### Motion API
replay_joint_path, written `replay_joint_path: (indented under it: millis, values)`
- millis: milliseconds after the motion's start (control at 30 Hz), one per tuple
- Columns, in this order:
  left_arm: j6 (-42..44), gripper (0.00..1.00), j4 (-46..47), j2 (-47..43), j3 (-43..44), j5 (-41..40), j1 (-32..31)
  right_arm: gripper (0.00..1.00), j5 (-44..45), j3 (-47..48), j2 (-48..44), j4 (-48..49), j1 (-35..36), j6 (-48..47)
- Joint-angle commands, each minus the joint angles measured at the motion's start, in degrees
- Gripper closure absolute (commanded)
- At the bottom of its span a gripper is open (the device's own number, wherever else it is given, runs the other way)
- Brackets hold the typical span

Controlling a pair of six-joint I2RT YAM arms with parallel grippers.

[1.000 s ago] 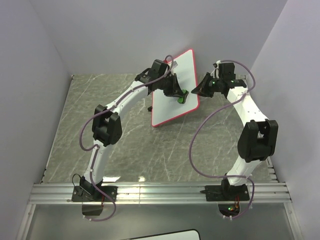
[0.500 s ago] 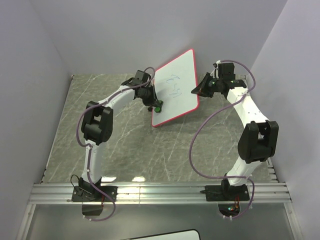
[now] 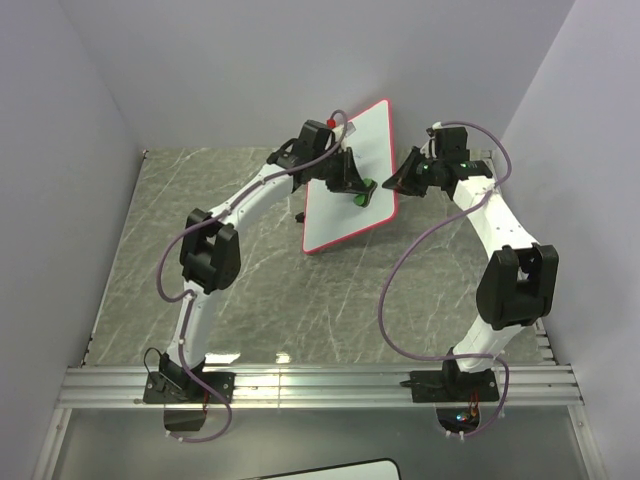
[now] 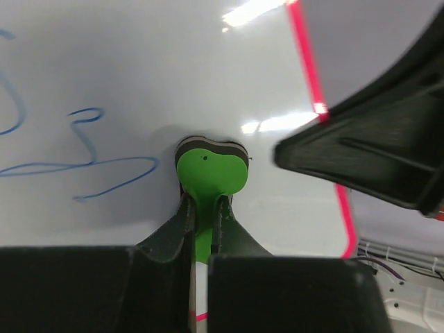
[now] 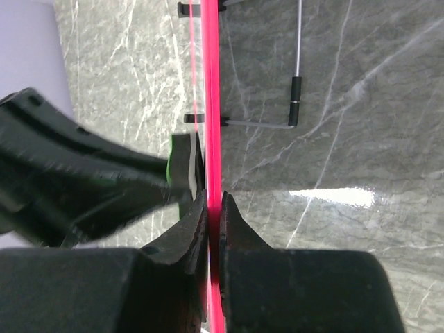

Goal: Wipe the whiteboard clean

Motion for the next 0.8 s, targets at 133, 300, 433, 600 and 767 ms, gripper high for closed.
replay_joint_path:
  millis: [133,300,433,600,767]
  values:
    - [-0.4,1.00,-1.1,3.0,0.7,0.6,-1.7,1.00,2.6,-0.7,0.0,-7.6,3.5,-3.4]
    - [-0.3,1.00,-9.9,8.7,3.1,-5.4,4.3,1.00,3.2,0.3,0.2,-8.6,3.6,-4.1]
    - [2.1,1.00,-10.6,10.0,-0.8,-8.5,7.8,1.00,3.2,0.2,0.0,-8.8,3.6,-4.3]
    - [3.8,1.00,-10.7,11.2,-0.8,-7.0,8.4,1.00,3.0,-0.7,0.1,-8.3,3.6,-4.3]
    - [5.4,1.00,-10.2,9.4,4.2,-3.5,2.9,1.00,2.9,-0.8,0.5,-8.0,3.6,-4.3]
